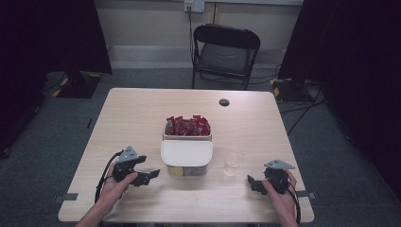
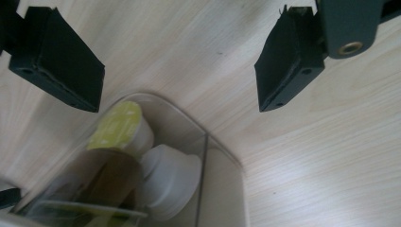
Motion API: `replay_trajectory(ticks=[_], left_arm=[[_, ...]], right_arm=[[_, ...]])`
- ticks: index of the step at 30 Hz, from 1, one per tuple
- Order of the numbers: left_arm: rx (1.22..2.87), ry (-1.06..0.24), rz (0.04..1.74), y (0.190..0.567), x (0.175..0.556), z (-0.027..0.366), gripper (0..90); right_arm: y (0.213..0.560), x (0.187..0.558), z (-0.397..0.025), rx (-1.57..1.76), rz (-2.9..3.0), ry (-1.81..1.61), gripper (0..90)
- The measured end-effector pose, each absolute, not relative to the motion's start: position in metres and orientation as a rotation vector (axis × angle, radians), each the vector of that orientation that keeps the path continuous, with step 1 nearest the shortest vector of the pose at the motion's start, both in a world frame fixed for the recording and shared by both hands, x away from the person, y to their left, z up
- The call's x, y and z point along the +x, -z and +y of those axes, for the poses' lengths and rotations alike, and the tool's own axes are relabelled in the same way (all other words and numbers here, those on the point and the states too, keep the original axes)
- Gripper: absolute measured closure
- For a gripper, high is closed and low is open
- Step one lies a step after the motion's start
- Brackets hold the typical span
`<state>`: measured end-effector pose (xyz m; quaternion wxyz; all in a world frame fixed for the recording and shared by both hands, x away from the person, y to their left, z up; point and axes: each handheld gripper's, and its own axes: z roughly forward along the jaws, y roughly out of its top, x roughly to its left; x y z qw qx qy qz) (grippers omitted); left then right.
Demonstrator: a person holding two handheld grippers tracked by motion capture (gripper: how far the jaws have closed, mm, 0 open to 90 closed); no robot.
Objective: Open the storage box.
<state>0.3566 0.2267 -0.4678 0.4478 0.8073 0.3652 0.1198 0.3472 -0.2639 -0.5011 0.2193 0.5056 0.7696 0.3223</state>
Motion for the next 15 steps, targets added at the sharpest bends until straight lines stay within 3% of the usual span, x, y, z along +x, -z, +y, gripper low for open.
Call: replay_trajectory(ticks=[15], left_arm=[[1.943,-0.261,0.843,0.448,0.365,0.212,15.7]], right_arm=[[0.501,0.347,-0.264,1.399,2.129,-0.89,2.9]])
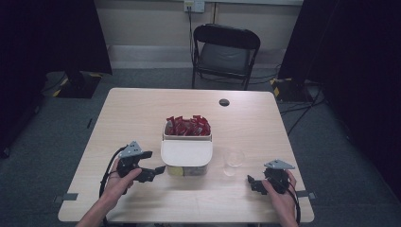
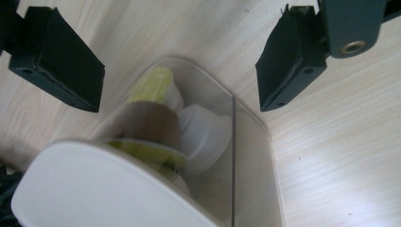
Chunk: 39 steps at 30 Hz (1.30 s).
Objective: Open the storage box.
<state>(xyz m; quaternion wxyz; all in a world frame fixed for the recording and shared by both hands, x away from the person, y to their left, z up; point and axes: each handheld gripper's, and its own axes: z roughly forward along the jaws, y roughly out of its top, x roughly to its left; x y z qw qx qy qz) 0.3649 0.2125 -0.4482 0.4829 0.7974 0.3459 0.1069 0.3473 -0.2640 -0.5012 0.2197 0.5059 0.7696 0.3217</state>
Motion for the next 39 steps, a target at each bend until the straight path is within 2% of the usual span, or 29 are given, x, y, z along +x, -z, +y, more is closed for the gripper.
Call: replay_trajectory(ticks=[39], left_arm=[[1.949,-0.24,0.804,0.431,0.374,0.203,15.7]], right_arm=[[0.501,0.348,-0.265,1.39,2.138,-0.892,2.7]])
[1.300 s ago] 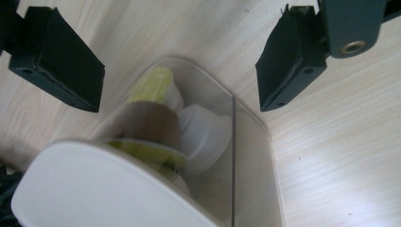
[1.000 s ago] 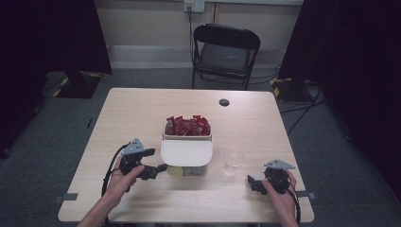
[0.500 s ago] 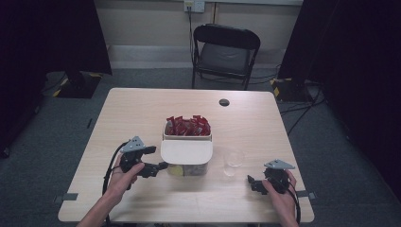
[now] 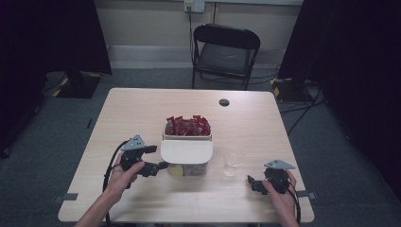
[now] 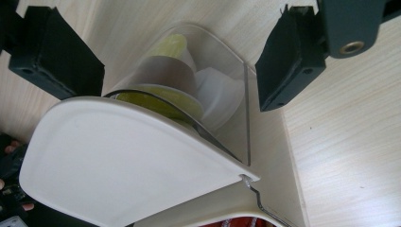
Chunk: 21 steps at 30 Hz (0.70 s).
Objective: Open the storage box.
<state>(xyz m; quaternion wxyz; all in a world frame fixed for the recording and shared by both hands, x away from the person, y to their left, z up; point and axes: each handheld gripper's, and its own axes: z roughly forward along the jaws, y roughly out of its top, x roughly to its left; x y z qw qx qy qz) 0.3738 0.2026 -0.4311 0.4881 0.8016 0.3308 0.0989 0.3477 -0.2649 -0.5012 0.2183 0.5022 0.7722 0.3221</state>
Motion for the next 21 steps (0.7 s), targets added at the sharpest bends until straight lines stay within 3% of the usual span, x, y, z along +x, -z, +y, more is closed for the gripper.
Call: replay_trajectory(ticks=[21], left_arm=[[1.921,-0.277,0.792,0.413,0.381,0.203,15.2]], right_arm=[[0.501,0.348,-0.265,1.385,2.142,-0.894,2.7]])
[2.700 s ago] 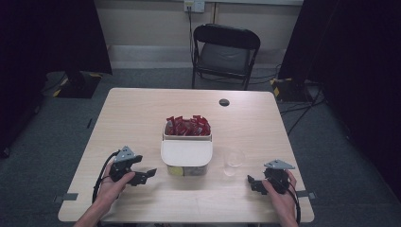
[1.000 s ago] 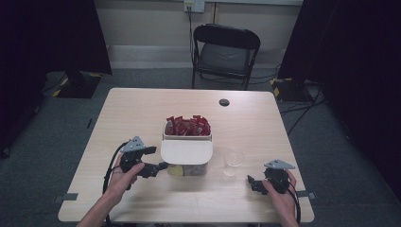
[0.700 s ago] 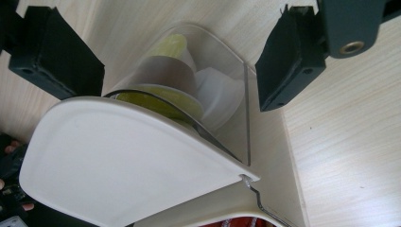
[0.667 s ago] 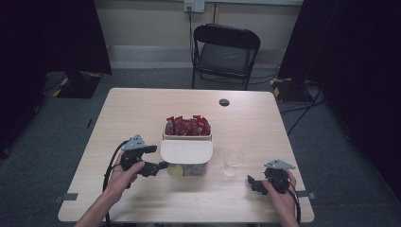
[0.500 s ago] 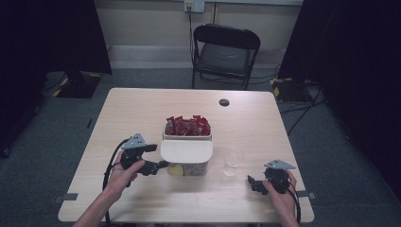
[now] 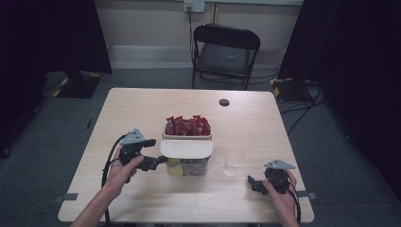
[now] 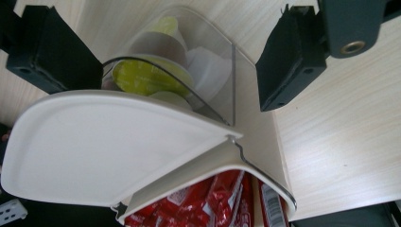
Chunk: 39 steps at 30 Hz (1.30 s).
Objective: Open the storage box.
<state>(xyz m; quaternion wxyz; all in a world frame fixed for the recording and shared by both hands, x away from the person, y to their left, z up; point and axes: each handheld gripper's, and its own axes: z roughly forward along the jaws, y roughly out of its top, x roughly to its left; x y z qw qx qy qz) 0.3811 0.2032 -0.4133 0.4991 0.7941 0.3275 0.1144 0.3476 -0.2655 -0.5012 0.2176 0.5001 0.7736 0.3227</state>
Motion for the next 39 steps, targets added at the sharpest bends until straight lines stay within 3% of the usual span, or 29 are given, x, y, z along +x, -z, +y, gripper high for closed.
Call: replay_trajectory(ticks=[39], left_arm=[[1.901,-0.282,0.77,0.392,0.407,0.195,15.4]], right_arm=[[0.501,0.348,-0.266,1.383,2.144,-0.895,2.7]])
